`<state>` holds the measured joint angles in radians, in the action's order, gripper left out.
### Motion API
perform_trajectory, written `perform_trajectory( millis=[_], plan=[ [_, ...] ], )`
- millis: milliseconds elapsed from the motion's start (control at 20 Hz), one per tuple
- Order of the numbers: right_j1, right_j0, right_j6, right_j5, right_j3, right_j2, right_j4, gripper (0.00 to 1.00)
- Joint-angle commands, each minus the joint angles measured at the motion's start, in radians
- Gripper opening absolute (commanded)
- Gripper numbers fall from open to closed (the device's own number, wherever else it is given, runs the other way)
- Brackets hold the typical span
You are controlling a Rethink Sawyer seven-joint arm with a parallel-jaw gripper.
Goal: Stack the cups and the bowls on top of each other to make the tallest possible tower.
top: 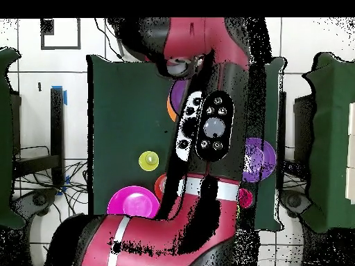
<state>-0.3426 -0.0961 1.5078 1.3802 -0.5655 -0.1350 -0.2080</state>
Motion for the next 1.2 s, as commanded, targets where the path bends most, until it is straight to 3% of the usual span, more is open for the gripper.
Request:
perform_trajectory(
  millis=[50,700,1200],
  plan=[
    [0.093,-0.005,-0.012,0.180,0.161,0.021,-0.044,0.00],
    [0.112,0.021,0.102,-0.008,0.072,0.049,0.011,0.00],
    [0.045,0.037,0.118,-0.090,-0.078,-0.008,-0.009,0.00]
  ],
)
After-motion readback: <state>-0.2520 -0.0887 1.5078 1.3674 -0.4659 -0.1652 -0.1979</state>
